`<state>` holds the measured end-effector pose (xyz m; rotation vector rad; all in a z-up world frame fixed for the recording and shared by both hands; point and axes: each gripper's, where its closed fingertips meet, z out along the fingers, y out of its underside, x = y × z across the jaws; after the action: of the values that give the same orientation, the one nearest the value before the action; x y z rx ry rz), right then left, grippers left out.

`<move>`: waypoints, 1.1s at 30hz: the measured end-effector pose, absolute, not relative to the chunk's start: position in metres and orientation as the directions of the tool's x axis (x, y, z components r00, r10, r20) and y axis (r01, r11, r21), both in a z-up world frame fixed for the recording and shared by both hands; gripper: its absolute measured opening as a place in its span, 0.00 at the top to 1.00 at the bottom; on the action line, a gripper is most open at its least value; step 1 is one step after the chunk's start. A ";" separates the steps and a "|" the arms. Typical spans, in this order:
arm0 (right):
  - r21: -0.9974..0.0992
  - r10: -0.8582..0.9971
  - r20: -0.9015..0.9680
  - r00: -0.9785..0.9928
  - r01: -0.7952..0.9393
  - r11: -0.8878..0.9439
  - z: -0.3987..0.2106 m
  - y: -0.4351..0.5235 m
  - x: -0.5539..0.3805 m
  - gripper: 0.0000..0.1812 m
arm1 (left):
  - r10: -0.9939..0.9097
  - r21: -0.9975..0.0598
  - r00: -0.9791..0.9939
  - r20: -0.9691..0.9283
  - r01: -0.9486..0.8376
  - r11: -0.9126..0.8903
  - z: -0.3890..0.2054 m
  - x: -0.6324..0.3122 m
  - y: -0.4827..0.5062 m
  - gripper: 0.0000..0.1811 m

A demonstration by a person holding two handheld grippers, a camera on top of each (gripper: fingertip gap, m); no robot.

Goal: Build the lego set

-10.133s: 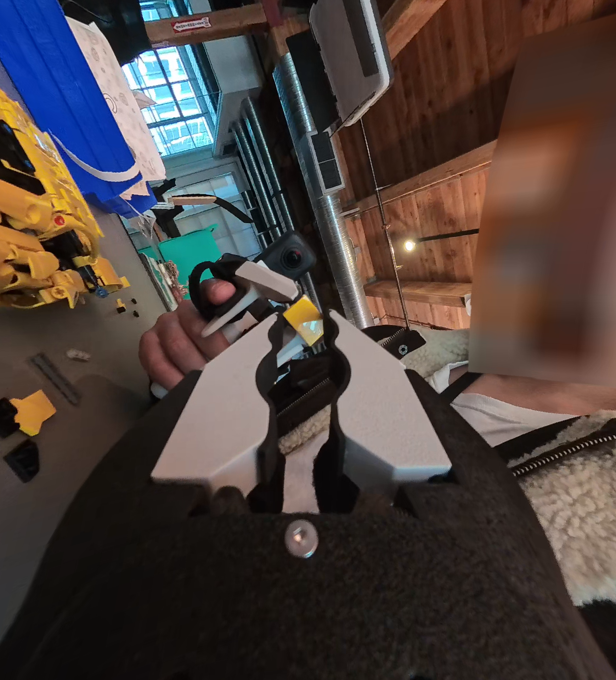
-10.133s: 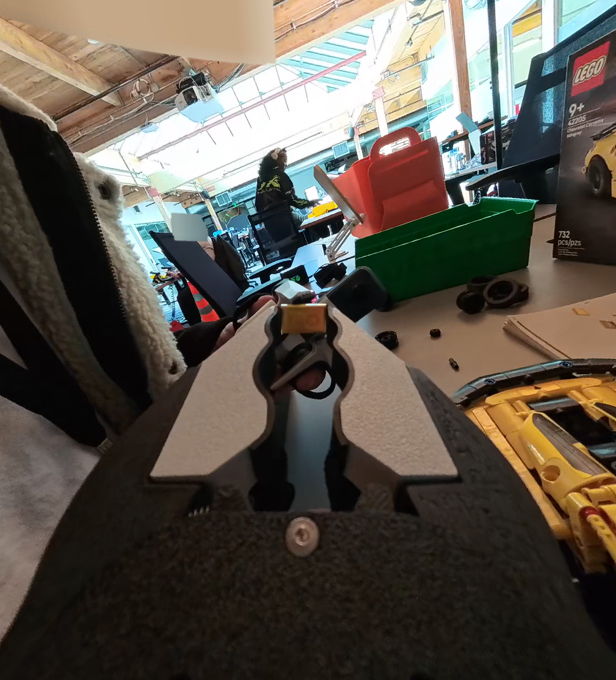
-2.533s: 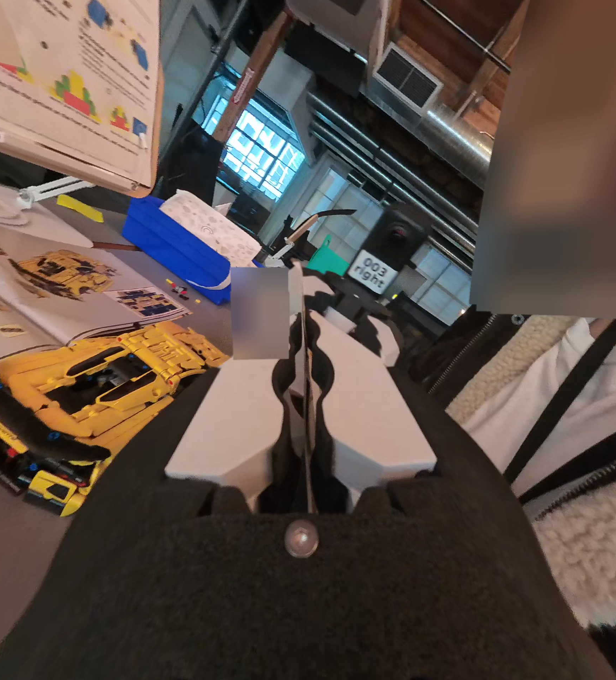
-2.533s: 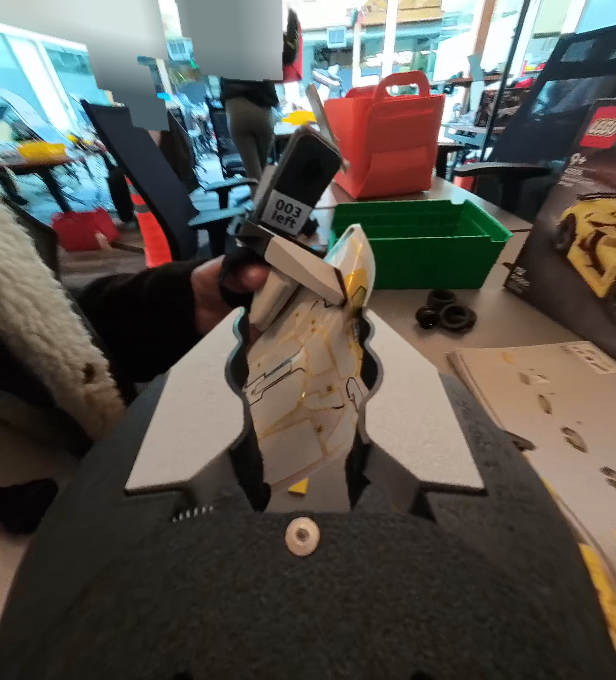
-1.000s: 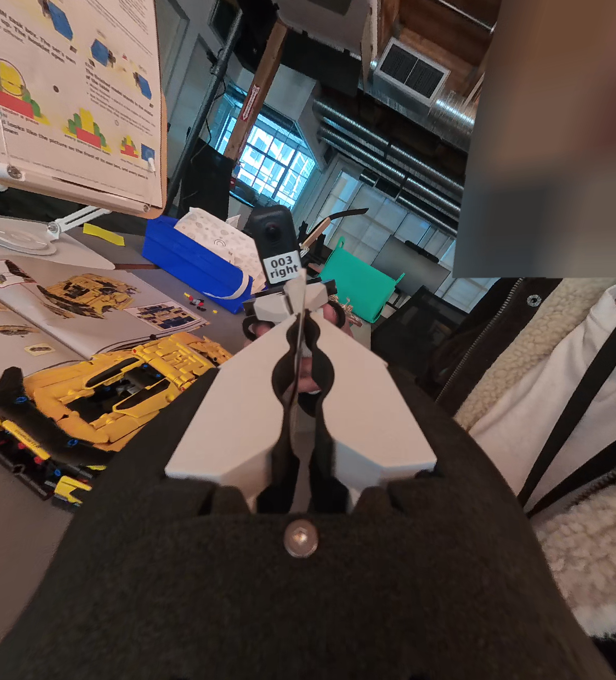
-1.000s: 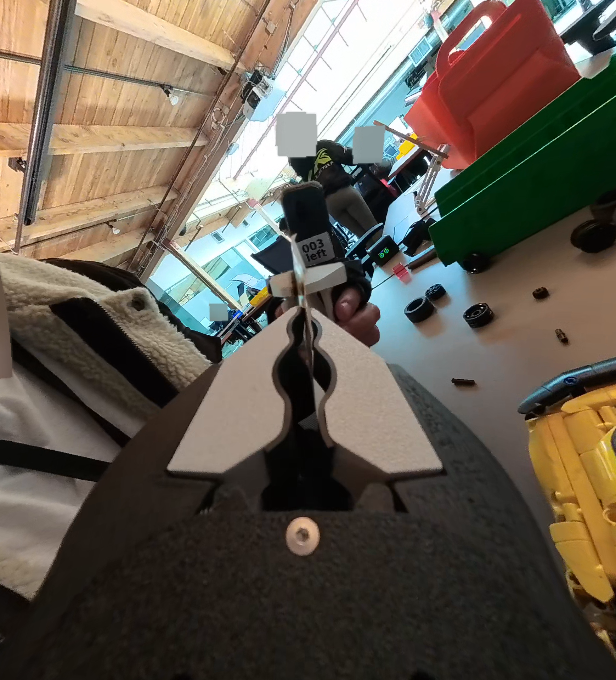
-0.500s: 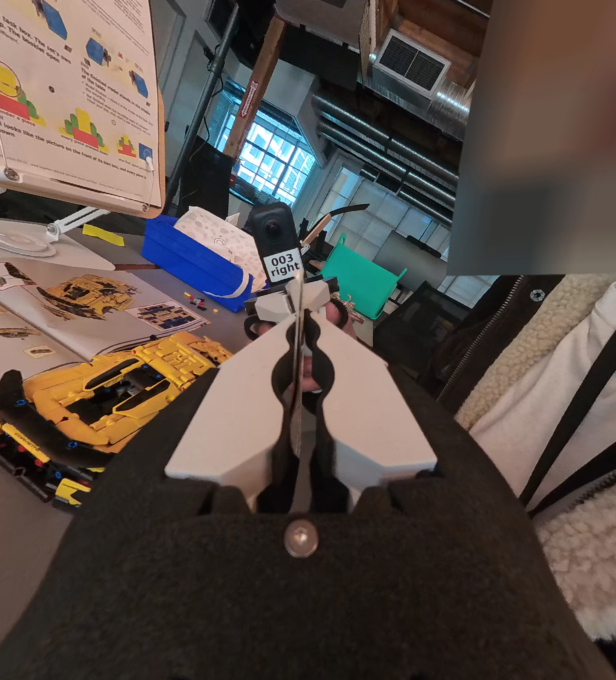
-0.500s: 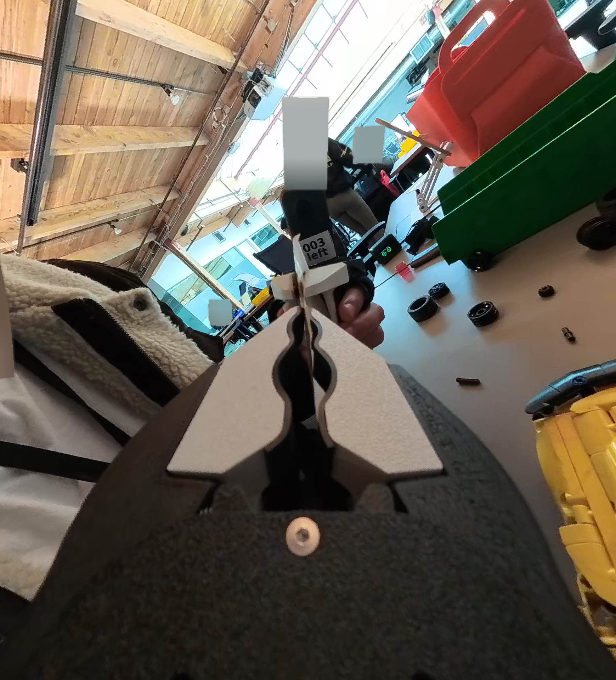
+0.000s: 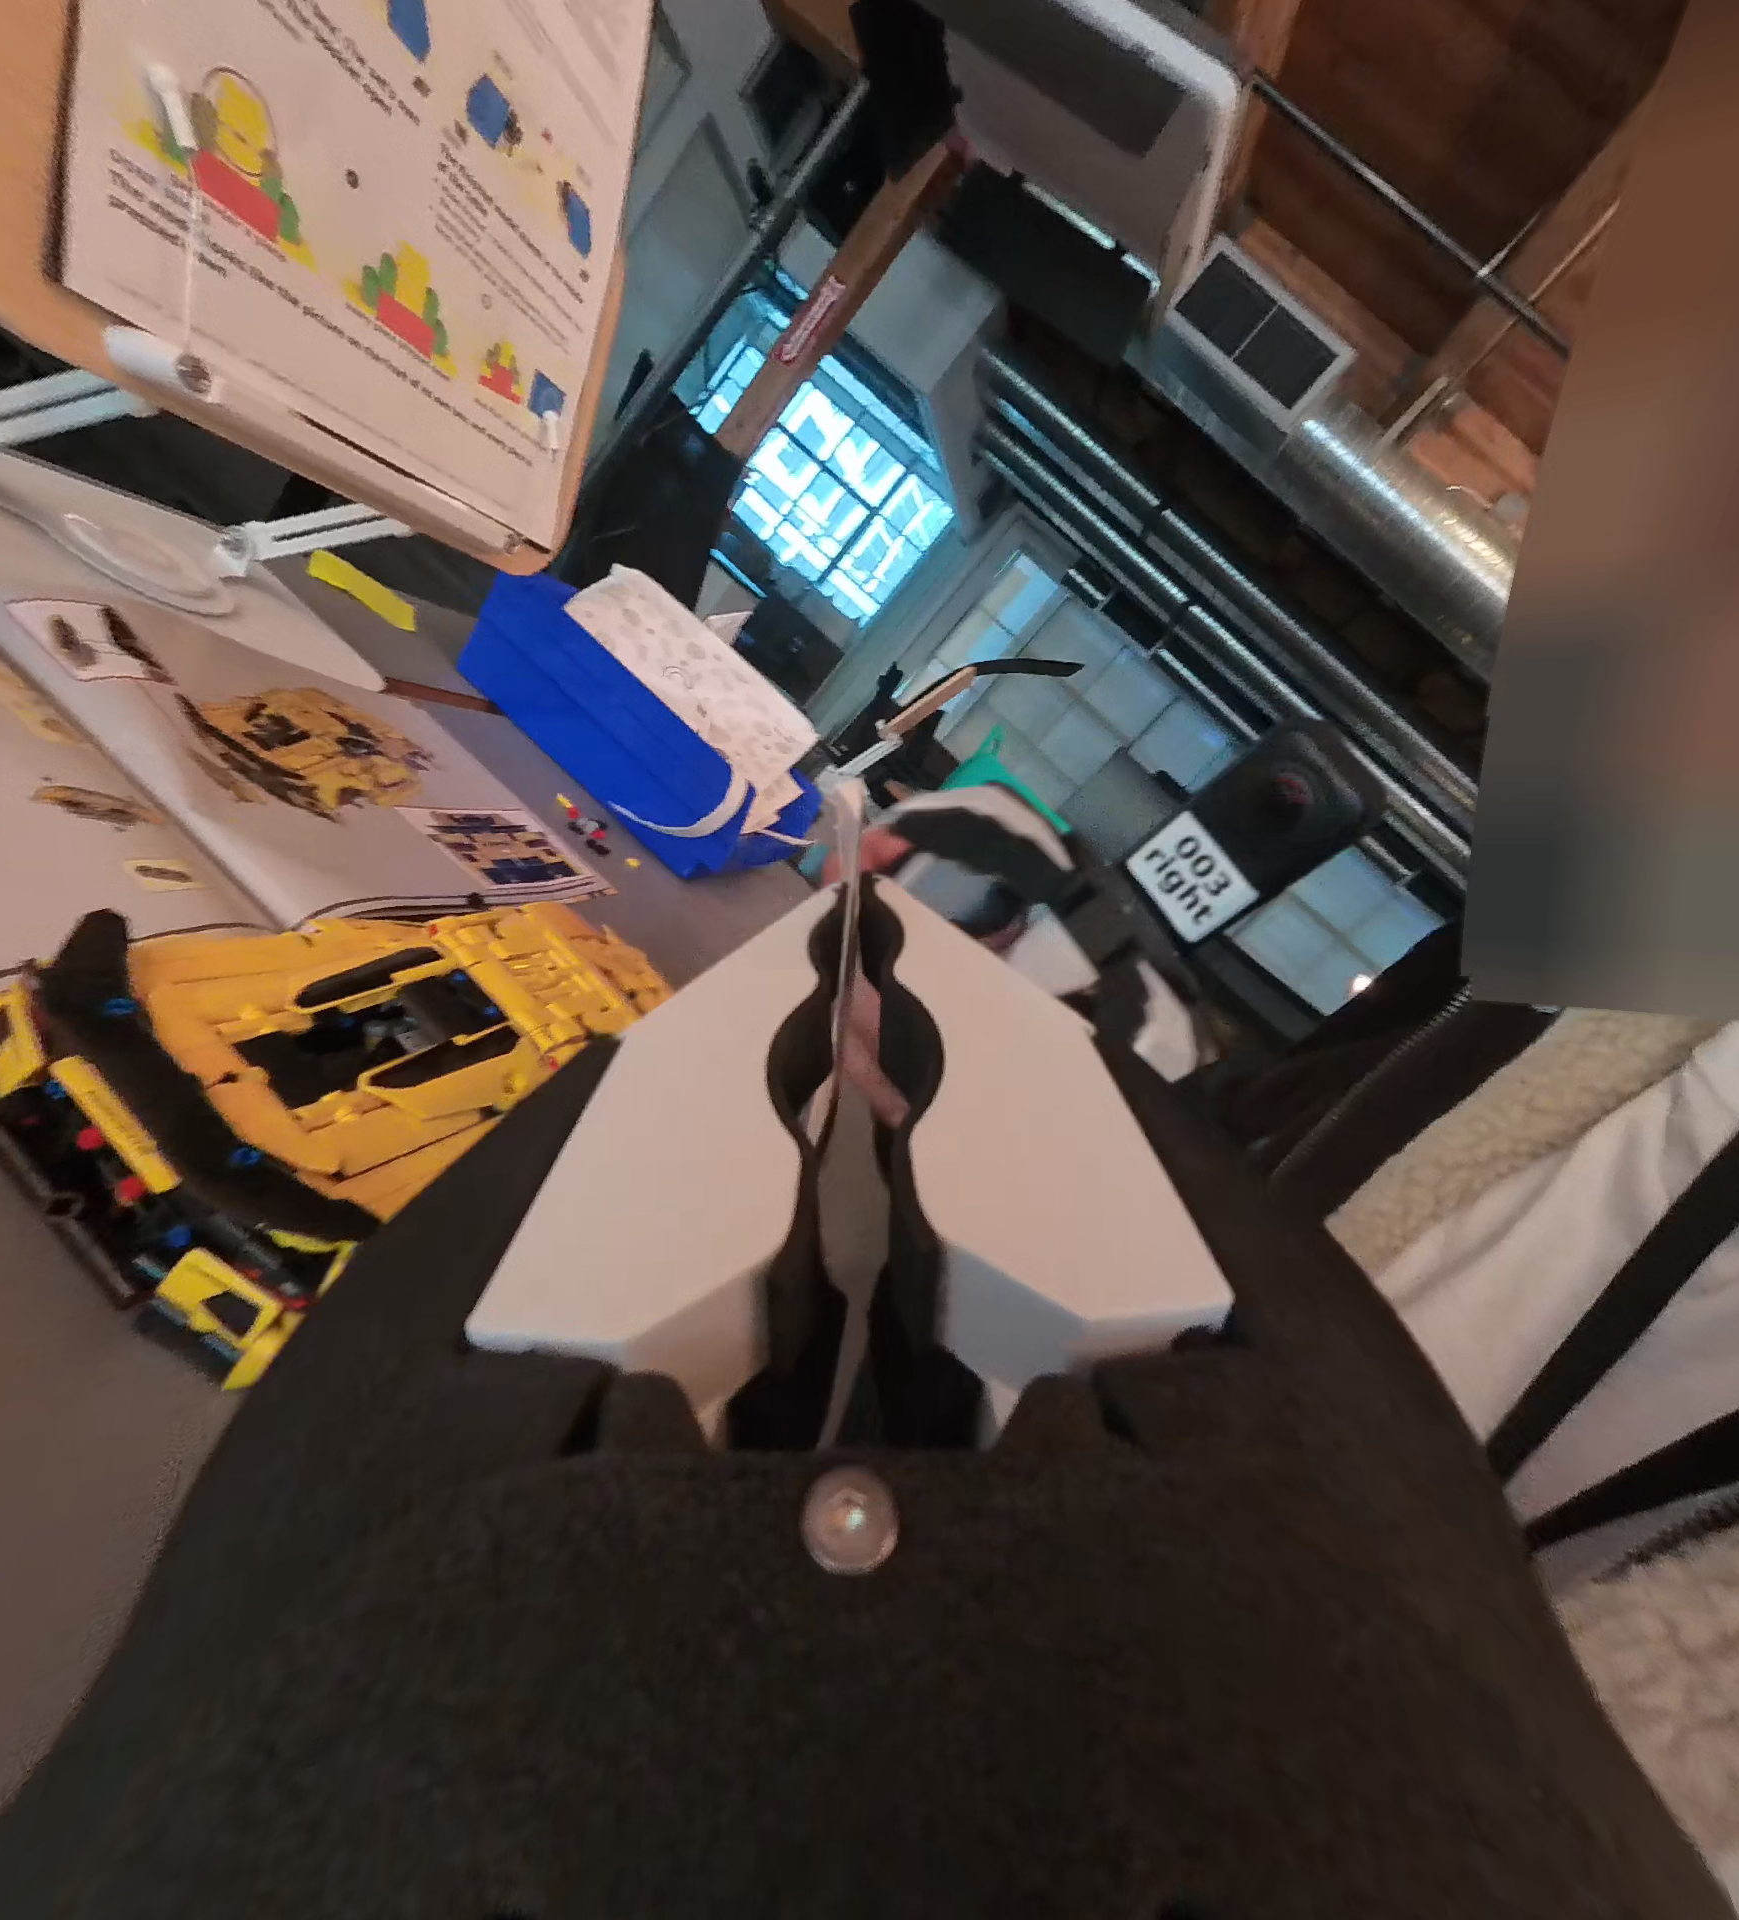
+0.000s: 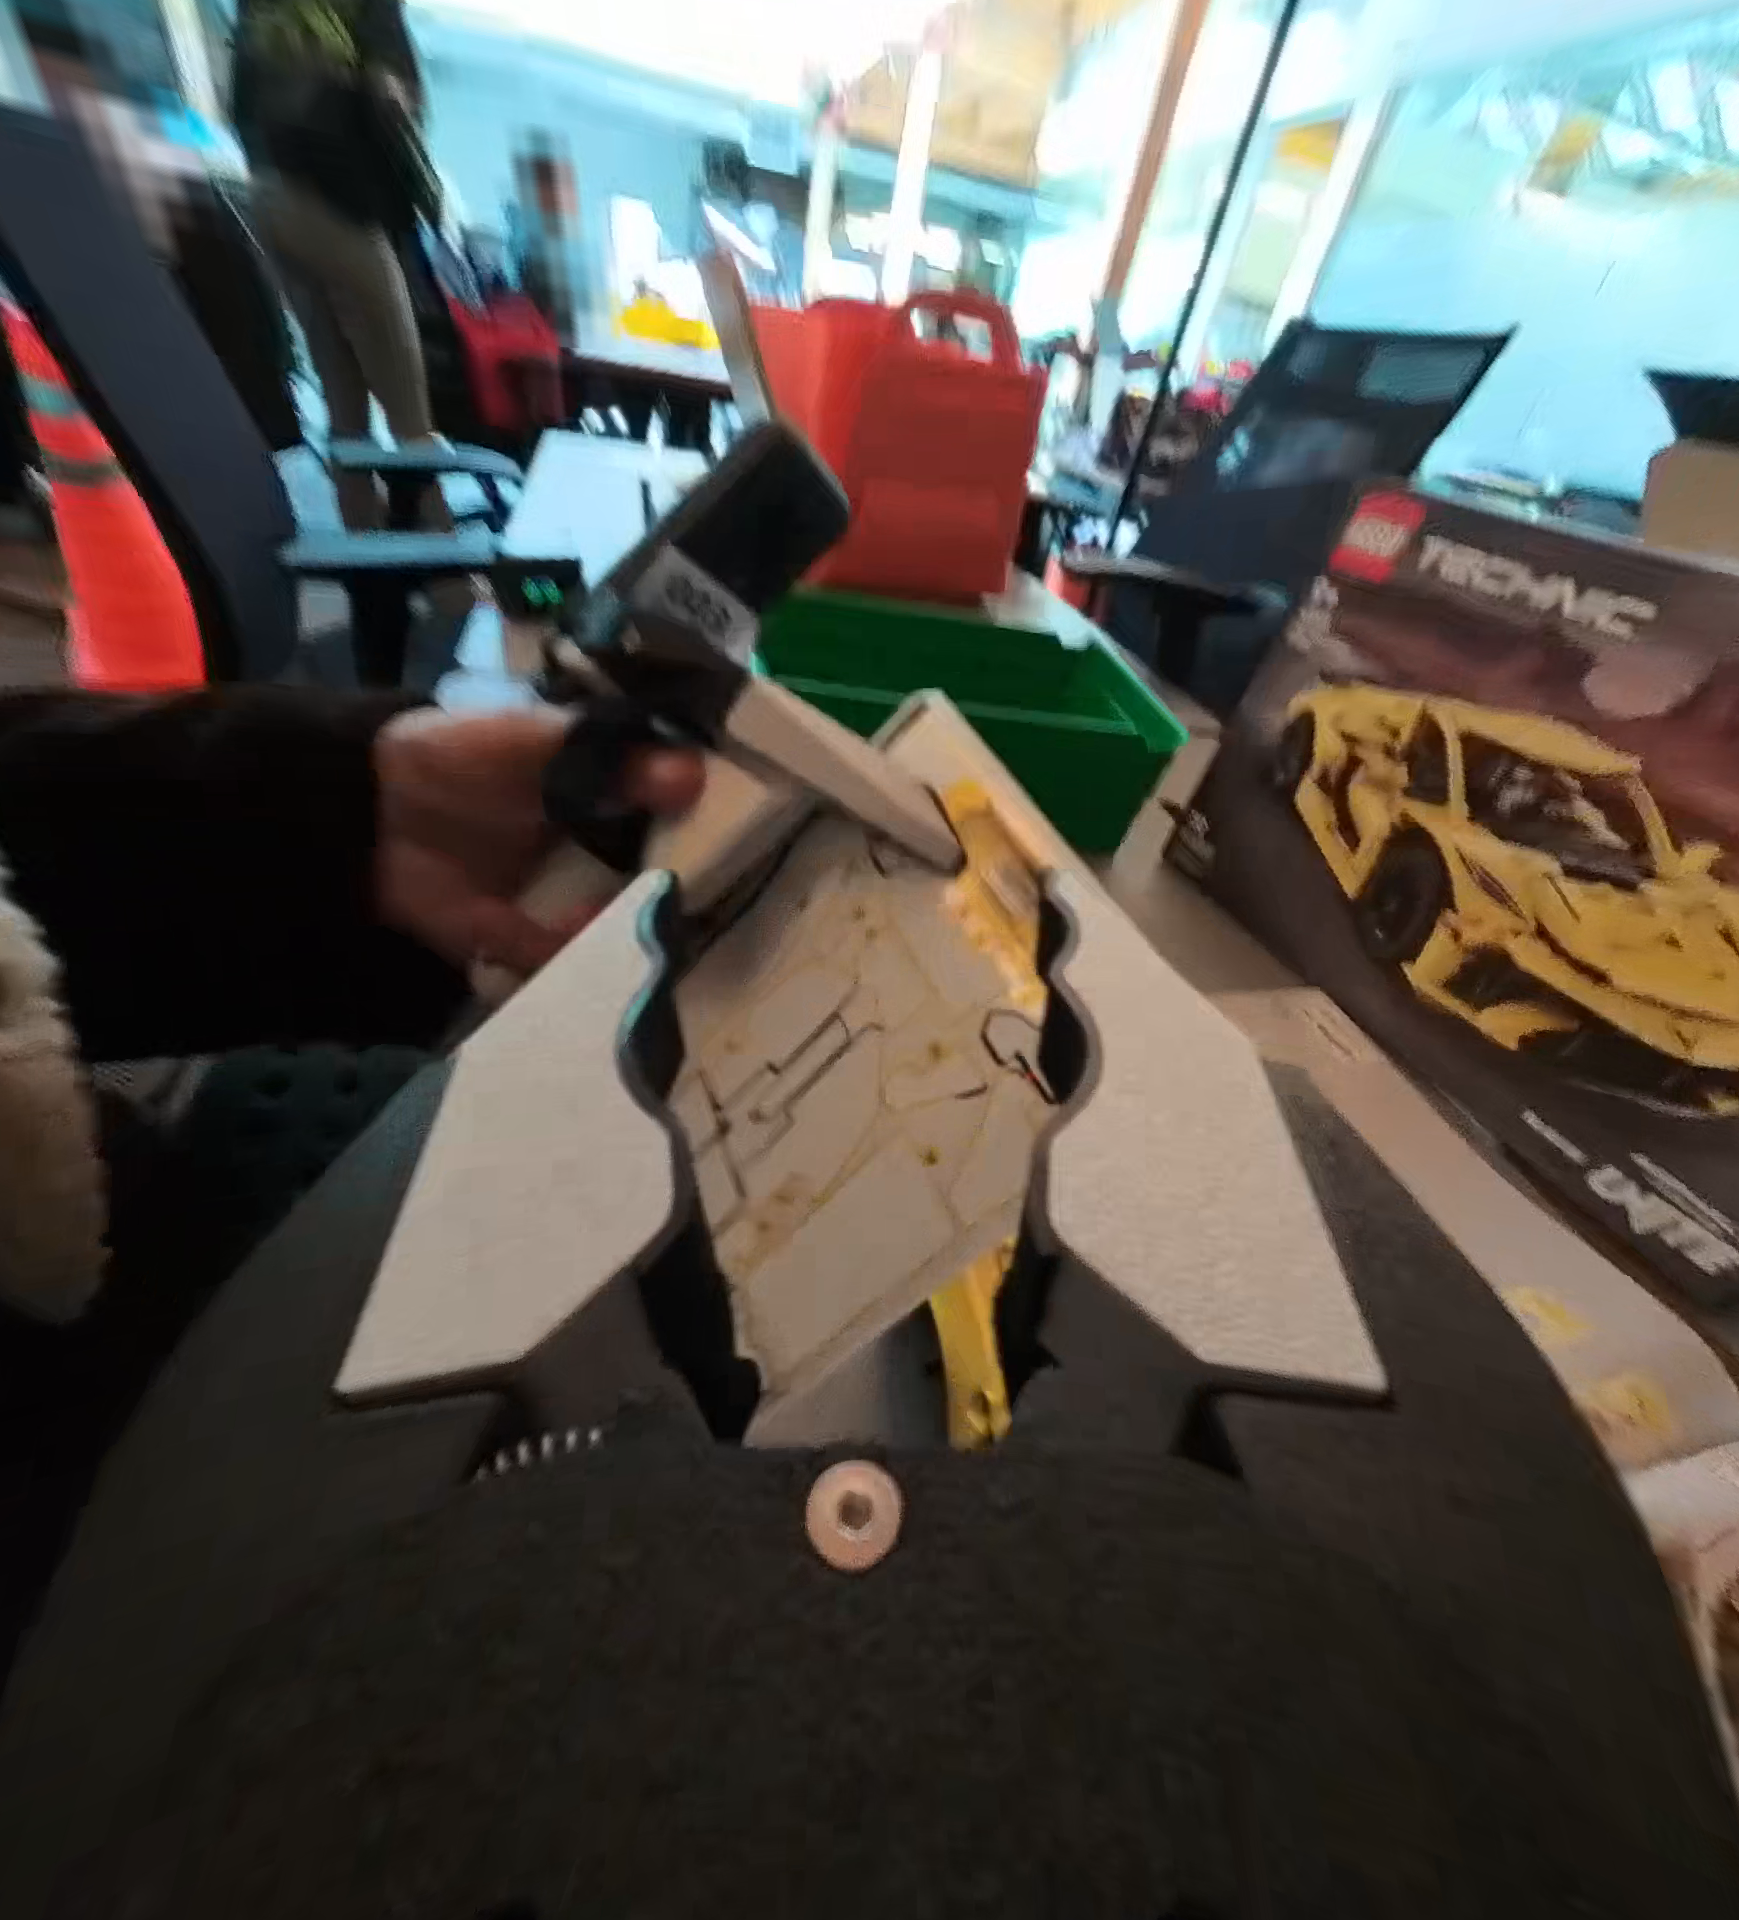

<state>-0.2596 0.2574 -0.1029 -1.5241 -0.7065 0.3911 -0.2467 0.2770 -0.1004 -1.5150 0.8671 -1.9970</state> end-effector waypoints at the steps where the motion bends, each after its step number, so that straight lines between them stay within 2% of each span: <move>1: -0.974 0.610 0.194 0.768 0.227 0.024 -0.109 0.264 -0.256 0.60 | -0.701 -0.732 -0.287 0.653 -0.004 -0.681 -0.098 -0.246 0.273 1.00; 2: -0.972 0.577 0.211 0.789 0.234 0.036 -0.108 0.268 -0.249 0.59 | -0.699 -0.737 -0.305 0.647 -0.015 -0.676 -0.097 -0.247 0.269 1.00; 4: -0.988 0.576 0.152 0.803 0.139 0.067 -0.095 0.267 -0.238 0.60 | -0.705 -0.751 -0.320 0.633 -0.034 -0.659 -0.096 -0.249 0.264 1.00; 5: -0.998 0.614 0.061 0.787 0.050 0.034 -0.092 0.265 -0.234 0.62 | -0.712 -0.761 -0.325 0.623 -0.041 -0.647 -0.096 -0.250 0.261 1.00; 7: -0.978 0.691 -0.211 0.692 -0.146 -0.152 -0.096 0.262 -0.229 0.64 | -0.720 -0.778 -0.347 0.601 -0.049 -0.626 -0.094 -0.254 0.257 1.00; 9: -0.880 0.761 -0.471 0.446 -0.299 -0.369 -0.095 0.248 -0.238 0.72 | -0.729 -0.791 -0.356 0.584 -0.051 -0.609 -0.092 -0.255 0.254 1.00; 11: -0.786 0.723 -0.611 0.323 -0.359 -0.503 -0.099 0.248 -0.238 0.90 | -0.734 -0.798 -0.359 0.577 -0.053 -0.601 -0.092 -0.254 0.252 1.00; 12: -0.774 0.720 -0.626 0.300 -0.355 -0.525 -0.102 0.248 -0.240 0.95 | -0.733 -0.798 -0.361 0.576 -0.054 -0.600 -0.092 -0.254 0.251 1.00; 14: -0.760 0.707 -0.643 0.294 -0.363 -0.540 -0.104 0.250 -0.240 1.00 | -0.737 -0.799 -0.354 0.576 -0.055 -0.599 -0.093 -0.253 0.251 1.00; 21: -0.718 0.674 -0.687 0.273 -0.398 -0.571 -0.105 0.253 -0.238 1.00 | -0.747 -0.805 -0.341 0.570 -0.049 -0.592 -0.095 -0.252 0.251 1.00; 33: -0.710 0.667 -0.694 0.270 -0.407 -0.574 -0.105 0.253 -0.234 1.00 | -0.755 -0.808 -0.322 0.571 -0.060 -0.586 -0.099 -0.250 0.253 1.00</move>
<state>-0.2345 0.2533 -0.1052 -1.6242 -0.2444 1.4734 -0.2498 0.2527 -0.0994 -1.4468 1.0525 -1.9569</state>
